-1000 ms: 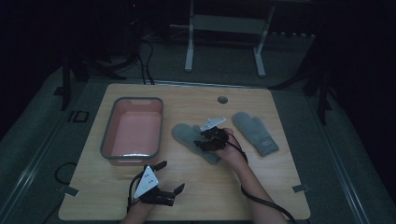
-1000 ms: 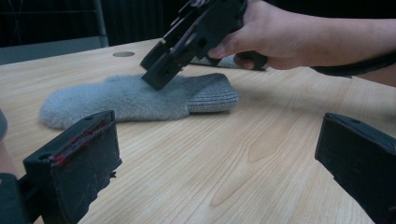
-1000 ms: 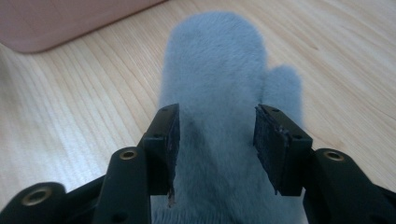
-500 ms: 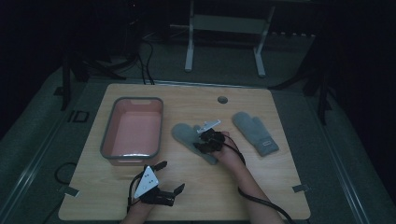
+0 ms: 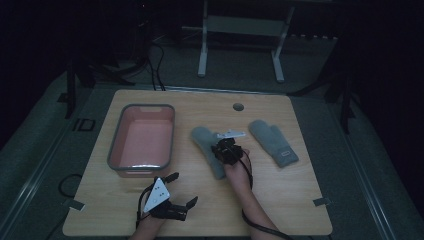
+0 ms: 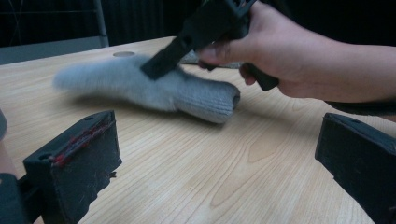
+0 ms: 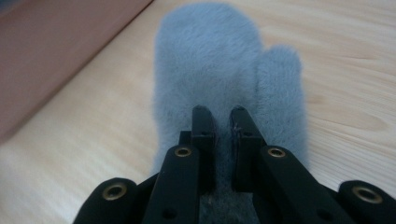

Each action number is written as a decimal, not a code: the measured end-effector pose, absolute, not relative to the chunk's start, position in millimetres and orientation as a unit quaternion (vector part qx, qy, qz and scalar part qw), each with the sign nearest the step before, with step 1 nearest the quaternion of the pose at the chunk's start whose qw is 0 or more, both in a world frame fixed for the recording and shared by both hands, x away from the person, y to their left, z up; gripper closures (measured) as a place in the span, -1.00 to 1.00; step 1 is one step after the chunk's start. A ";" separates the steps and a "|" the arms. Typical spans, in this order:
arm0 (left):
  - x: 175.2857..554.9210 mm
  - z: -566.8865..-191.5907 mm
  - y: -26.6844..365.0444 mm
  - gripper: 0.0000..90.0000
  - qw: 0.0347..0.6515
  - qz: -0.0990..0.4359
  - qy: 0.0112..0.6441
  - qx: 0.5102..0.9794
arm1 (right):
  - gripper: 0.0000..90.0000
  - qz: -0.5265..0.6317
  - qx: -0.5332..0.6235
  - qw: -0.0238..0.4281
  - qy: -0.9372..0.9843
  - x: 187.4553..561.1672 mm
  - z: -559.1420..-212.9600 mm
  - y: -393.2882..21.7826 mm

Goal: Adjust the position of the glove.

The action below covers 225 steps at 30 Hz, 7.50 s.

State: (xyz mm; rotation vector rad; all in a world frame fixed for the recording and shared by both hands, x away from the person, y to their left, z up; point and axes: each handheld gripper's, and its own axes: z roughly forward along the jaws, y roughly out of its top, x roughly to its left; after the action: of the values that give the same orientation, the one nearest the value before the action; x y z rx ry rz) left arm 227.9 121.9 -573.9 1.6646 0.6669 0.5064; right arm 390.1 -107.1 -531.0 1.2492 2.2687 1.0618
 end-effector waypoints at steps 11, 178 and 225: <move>227.6 -574.0 121.3 -0.99 0.597 0.221 0.283 0.717 | 0.84 0.363 0.564 0.213 0.710 378.7 -521.6 -105.5; 225.9 -574.4 118.8 -0.99 0.592 0.224 0.274 0.724 | 0.86 0.362 0.593 0.220 0.685 381.0 -462.4 -203.6; 229.2 -573.5 116.5 -0.99 0.580 0.214 0.281 0.735 | -0.11 0.369 0.515 0.138 0.761 379.2 -498.8 -141.0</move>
State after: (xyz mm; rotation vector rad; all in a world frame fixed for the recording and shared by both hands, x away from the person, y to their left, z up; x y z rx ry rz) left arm 229.2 116.5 -573.5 1.7171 0.6560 0.5003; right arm 379.2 -141.0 -498.8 1.4879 2.2022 1.0677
